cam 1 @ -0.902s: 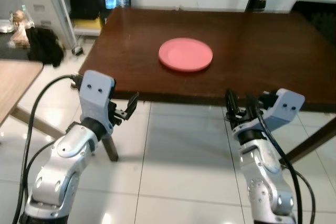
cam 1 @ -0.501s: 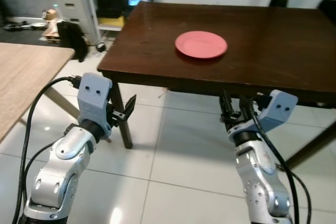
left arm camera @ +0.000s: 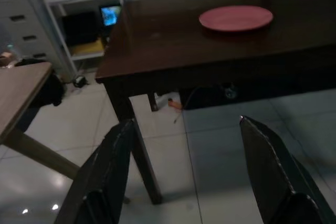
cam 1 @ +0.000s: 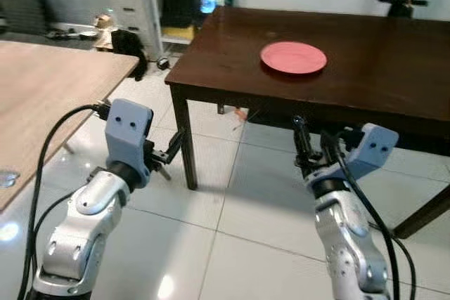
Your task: Setting the table
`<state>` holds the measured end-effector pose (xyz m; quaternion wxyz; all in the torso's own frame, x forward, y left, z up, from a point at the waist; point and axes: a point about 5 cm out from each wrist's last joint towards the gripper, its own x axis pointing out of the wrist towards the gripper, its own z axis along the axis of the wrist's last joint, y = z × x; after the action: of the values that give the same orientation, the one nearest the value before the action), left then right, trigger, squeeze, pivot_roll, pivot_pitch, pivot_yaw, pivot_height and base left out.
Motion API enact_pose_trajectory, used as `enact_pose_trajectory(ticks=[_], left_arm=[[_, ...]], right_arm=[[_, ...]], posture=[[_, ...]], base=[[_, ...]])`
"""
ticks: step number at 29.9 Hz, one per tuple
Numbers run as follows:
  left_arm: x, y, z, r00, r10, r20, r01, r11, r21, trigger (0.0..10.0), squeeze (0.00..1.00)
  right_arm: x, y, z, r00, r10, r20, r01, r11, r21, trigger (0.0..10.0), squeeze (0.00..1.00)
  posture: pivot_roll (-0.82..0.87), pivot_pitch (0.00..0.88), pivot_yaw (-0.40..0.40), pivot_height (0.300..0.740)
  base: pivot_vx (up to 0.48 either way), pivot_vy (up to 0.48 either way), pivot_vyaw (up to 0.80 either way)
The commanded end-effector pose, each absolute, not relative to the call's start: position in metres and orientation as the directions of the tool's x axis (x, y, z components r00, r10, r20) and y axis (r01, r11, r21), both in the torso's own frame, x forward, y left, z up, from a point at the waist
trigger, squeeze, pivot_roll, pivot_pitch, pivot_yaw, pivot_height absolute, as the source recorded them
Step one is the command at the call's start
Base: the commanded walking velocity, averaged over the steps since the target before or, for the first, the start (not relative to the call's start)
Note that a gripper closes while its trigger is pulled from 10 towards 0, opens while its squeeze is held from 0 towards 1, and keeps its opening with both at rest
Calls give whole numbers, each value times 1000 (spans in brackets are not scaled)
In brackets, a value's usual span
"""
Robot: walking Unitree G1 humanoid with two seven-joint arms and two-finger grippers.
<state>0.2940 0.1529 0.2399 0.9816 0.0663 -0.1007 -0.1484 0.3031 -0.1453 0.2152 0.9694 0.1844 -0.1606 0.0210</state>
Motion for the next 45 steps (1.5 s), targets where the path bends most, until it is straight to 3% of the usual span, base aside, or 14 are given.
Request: enact_pose_trajectory(ticks=[1,45], left_arm=[[294,154,235,942,-299,155,276,948,157,10000,0],[294,153,238,942,-286,176,265,955,134,10000,0]], right_arm=[[302,-147,210,955,-24,294,-83,935,345,10000,0],[304,-145,211,955,5,297,-103,943,316,10000,0]], posture=[[88,157,71,740],[88,149,66,740]], base=[[0,0,500],[0,0,776]])
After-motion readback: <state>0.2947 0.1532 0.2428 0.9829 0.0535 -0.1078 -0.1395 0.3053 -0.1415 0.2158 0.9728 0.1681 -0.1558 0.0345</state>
